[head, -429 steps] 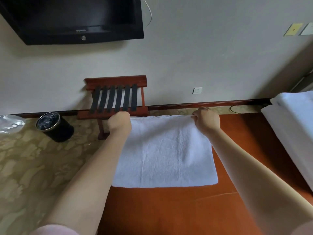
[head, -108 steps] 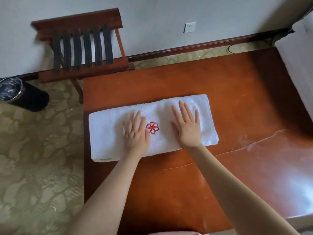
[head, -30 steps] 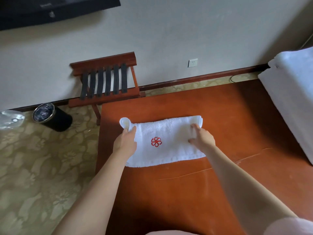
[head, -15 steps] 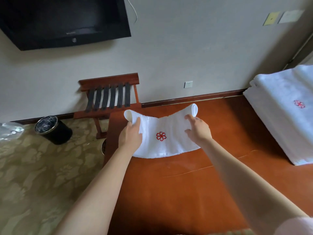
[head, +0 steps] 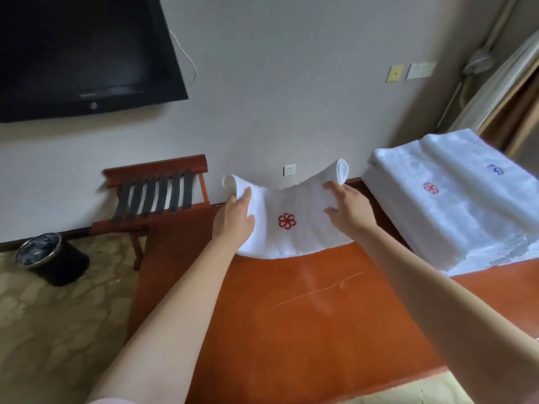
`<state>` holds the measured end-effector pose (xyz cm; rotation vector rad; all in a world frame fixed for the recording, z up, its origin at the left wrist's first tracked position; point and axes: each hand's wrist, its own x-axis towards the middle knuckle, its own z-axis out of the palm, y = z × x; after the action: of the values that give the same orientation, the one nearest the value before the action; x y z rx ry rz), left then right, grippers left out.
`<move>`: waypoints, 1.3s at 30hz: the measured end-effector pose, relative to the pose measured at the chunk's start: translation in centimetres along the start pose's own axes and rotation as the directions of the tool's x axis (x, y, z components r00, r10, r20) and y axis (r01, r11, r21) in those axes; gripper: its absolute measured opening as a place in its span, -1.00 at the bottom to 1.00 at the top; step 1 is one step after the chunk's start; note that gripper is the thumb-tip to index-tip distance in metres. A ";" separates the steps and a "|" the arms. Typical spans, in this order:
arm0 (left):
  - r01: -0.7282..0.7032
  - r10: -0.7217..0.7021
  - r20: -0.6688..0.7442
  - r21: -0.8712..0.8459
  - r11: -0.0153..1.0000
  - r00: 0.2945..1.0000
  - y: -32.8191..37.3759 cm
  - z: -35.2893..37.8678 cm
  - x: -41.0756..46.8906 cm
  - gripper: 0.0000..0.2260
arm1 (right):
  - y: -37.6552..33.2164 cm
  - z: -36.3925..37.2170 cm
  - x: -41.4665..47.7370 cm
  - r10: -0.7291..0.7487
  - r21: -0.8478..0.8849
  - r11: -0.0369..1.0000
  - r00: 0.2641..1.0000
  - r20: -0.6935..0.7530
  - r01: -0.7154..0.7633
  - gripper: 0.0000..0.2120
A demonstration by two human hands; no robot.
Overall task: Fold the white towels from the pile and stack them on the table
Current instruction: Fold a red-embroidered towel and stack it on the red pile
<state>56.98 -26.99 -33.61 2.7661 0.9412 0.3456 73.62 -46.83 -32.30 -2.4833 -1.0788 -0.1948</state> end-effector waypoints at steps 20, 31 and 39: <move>-0.154 0.138 -0.153 -0.103 0.983 0.979 28.6 3.5 11.8 -0.48 | 22.8 -10.9 4.1 0.130 0.124 0.987 0.968 -0.214 -0.106 -0.52; -0.108 0.124 -0.218 0.086 0.990 0.968 42.7 5.7 18.1 -0.43 | 33.8 -11.1 8.8 0.215 0.464 0.875 0.970 -0.110 -0.141 -0.67; -0.174 0.217 -0.180 0.226 0.958 0.960 48.2 6.0 19.1 -0.35 | 36.7 -11.7 6.3 0.311 0.627 0.721 0.946 0.088 -0.295 -0.72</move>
<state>100.99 -53.35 -23.80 3.0740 0.7852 0.6044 105.04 -70.04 -31.85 -1.9732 -0.5662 0.2160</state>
